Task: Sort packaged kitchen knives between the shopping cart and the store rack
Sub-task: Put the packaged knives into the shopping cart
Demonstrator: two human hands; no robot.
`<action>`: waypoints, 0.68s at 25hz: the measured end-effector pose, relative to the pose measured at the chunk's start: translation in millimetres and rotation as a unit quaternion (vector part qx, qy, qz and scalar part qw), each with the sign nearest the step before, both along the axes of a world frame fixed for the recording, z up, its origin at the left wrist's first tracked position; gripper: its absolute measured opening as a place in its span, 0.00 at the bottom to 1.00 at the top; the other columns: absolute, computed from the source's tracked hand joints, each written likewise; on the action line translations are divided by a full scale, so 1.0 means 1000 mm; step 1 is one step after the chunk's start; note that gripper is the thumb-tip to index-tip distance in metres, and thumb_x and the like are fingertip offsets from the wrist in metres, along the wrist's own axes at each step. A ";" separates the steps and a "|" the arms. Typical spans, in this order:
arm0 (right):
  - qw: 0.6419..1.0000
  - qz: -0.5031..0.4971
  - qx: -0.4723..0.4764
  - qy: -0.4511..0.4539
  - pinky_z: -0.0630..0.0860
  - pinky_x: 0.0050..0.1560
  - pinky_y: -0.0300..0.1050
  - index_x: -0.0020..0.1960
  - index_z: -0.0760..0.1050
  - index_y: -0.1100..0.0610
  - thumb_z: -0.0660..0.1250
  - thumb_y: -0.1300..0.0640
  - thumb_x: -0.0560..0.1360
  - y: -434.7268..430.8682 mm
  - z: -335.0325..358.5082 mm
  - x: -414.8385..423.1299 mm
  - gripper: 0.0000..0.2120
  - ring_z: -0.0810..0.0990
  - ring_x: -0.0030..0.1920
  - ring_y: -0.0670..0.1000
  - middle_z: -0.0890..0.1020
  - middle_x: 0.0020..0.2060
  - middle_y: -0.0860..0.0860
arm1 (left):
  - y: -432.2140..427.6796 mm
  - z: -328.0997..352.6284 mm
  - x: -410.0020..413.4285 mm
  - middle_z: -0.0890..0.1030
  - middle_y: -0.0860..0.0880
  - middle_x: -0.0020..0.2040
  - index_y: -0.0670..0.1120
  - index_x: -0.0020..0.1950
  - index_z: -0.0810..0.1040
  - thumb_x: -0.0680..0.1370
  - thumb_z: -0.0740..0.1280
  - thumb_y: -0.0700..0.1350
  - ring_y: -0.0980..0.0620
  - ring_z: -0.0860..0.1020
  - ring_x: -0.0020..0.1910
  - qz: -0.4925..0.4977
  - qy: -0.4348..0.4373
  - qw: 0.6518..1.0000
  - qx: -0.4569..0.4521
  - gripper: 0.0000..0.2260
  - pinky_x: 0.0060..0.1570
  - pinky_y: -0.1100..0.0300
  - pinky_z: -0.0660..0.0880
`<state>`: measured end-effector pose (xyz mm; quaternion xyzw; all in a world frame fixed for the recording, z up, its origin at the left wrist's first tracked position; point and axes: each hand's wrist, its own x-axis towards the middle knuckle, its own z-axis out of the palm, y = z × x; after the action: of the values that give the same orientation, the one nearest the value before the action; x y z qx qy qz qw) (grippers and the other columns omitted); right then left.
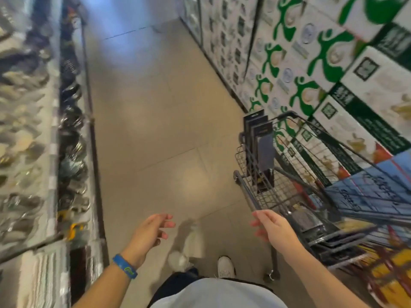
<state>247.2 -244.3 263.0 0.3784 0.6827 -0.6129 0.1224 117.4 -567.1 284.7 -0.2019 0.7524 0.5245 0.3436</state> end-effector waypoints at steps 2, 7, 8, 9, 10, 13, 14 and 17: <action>0.999 -0.045 -0.006 -0.004 0.79 0.41 0.45 0.55 0.82 0.48 0.62 0.48 0.84 0.015 -0.006 0.009 0.10 0.86 0.38 0.49 0.87 0.42 0.46 | 0.030 -0.008 -0.014 0.86 0.47 0.46 0.45 0.56 0.81 0.83 0.61 0.48 0.54 0.74 0.30 -0.050 -0.025 0.998 0.010 0.12 0.27 0.64 0.64; 0.985 -0.170 0.000 -0.011 0.76 0.41 0.45 0.54 0.82 0.48 0.62 0.48 0.84 0.038 -0.018 0.024 0.10 0.85 0.37 0.49 0.87 0.43 0.48 | 0.109 -0.029 -0.069 0.86 0.47 0.48 0.45 0.55 0.82 0.83 0.61 0.50 0.53 0.74 0.31 -0.179 -0.060 0.982 0.002 0.13 0.29 0.62 0.63; 0.980 -0.197 0.004 -0.014 0.75 0.40 0.45 0.53 0.83 0.48 0.62 0.48 0.84 0.042 -0.019 0.024 0.10 0.84 0.37 0.49 0.87 0.43 0.49 | 0.125 -0.034 -0.085 0.86 0.47 0.48 0.45 0.55 0.81 0.83 0.61 0.51 0.54 0.74 0.31 -0.207 -0.060 0.976 -0.004 0.13 0.29 0.62 0.63; 0.974 -0.225 0.009 -0.021 0.76 0.39 0.44 0.53 0.83 0.48 0.63 0.49 0.84 0.047 -0.019 0.021 0.10 0.84 0.37 0.49 0.87 0.43 0.49 | 0.141 -0.037 -0.103 0.86 0.48 0.48 0.46 0.54 0.81 0.83 0.61 0.51 0.54 0.75 0.31 -0.240 -0.055 0.969 -0.011 0.13 0.29 0.62 0.64; 0.967 -0.254 0.012 -0.034 0.76 0.37 0.42 0.53 0.83 0.48 0.63 0.49 0.84 0.051 -0.017 0.019 0.10 0.84 0.37 0.49 0.88 0.42 0.48 | 0.155 -0.039 -0.121 0.86 0.49 0.48 0.47 0.54 0.81 0.83 0.61 0.52 0.54 0.75 0.31 -0.271 -0.049 0.961 -0.022 0.12 0.29 0.62 0.65; 0.944 -0.324 0.014 -0.058 0.76 0.31 0.37 0.53 0.82 0.49 0.63 0.51 0.84 0.055 -0.010 0.011 0.09 0.83 0.34 0.47 0.87 0.40 0.47 | 0.199 -0.046 -0.168 0.87 0.51 0.45 0.48 0.53 0.82 0.81 0.62 0.53 0.53 0.76 0.33 -0.348 -0.038 0.936 -0.041 0.12 0.31 0.61 0.67; 0.938 -0.340 0.017 -0.062 0.75 0.31 0.37 0.53 0.82 0.50 0.62 0.51 0.84 0.054 -0.009 0.008 0.10 0.82 0.33 0.47 0.87 0.40 0.47 | 0.214 -0.048 -0.181 0.86 0.50 0.45 0.48 0.53 0.82 0.81 0.62 0.53 0.53 0.76 0.33 -0.369 -0.035 0.928 -0.035 0.12 0.31 0.62 0.67; 0.916 -0.390 0.034 -0.083 0.76 0.35 0.38 0.53 0.82 0.48 0.62 0.49 0.84 0.048 -0.009 0.003 0.09 0.82 0.33 0.45 0.87 0.41 0.45 | 0.265 -0.056 -0.201 0.87 0.50 0.45 0.48 0.52 0.82 0.82 0.61 0.52 0.54 0.77 0.32 -0.451 -0.033 0.891 -0.030 0.12 0.31 0.61 0.68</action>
<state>249.9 -196.3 253.9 0.6679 0.4890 -0.5548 -0.0834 -83.7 -302.1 228.6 0.1316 0.7662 0.2828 0.5619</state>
